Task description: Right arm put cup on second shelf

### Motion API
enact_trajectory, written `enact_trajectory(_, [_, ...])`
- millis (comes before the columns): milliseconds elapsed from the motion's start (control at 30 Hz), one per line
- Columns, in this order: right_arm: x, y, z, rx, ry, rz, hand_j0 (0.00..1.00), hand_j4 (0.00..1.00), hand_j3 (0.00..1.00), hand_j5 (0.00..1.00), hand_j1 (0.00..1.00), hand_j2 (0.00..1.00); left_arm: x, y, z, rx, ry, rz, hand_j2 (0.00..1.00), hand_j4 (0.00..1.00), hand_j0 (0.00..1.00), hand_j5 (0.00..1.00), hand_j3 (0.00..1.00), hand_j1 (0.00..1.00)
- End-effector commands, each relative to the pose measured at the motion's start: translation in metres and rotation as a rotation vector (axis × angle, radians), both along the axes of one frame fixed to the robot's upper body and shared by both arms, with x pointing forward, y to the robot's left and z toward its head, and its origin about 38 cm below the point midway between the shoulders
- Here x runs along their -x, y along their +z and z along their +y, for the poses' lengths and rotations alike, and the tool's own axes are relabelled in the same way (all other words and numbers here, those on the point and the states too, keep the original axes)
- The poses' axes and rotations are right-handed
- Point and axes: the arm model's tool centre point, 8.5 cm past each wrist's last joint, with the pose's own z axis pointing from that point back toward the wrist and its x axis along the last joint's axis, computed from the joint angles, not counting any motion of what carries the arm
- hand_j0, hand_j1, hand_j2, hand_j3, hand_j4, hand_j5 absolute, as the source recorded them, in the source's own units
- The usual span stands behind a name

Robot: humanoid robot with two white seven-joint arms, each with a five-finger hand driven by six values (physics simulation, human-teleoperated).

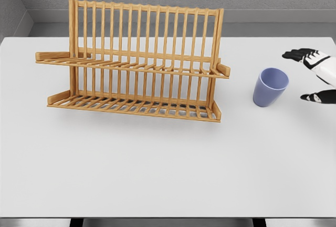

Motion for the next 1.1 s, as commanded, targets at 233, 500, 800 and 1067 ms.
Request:
enact_trajectory(233, [-0.018, 0.022, -0.015, 0.157, 0.008, 0.088, 1.00, 1.00, 1.00, 1.00, 1.00, 1.00, 0.000, 0.000, 0.000, 0.000, 0.000, 0.000, 1.00, 1.00, 1.00, 1.00, 1.00, 1.00])
enact_trajectory(500, [-0.062, 0.025, 0.033, 0.406, 0.185, 0.295, 1.00, 1.00, 1.00, 1.00, 1.00, 1.00, 0.000, 0.000, 0.000, 0.000, 0.000, 0.000, 1.00, 1.00, 1.00, 1.00, 1.00, 1.00])
enact_trajectory(800, [-0.065, 0.034, 0.035, 0.416, 0.188, 0.278, 1.00, 1.00, 1.00, 1.00, 1.00, 1.00, 0.000, 0.000, 0.000, 0.000, 0.000, 0.000, 1.00, 1.00, 1.00, 1.00, 1.00, 1.00])
enact_trajectory(1067, [-0.080, 0.027, 0.052, 0.407, 0.211, 0.285, 1.00, 1.00, 1.00, 1.00, 1.00, 1.00, 0.000, 0.000, 0.000, 0.000, 0.000, 0.000, 1.00, 1.00, 1.00, 1.00, 1.00, 1.00])
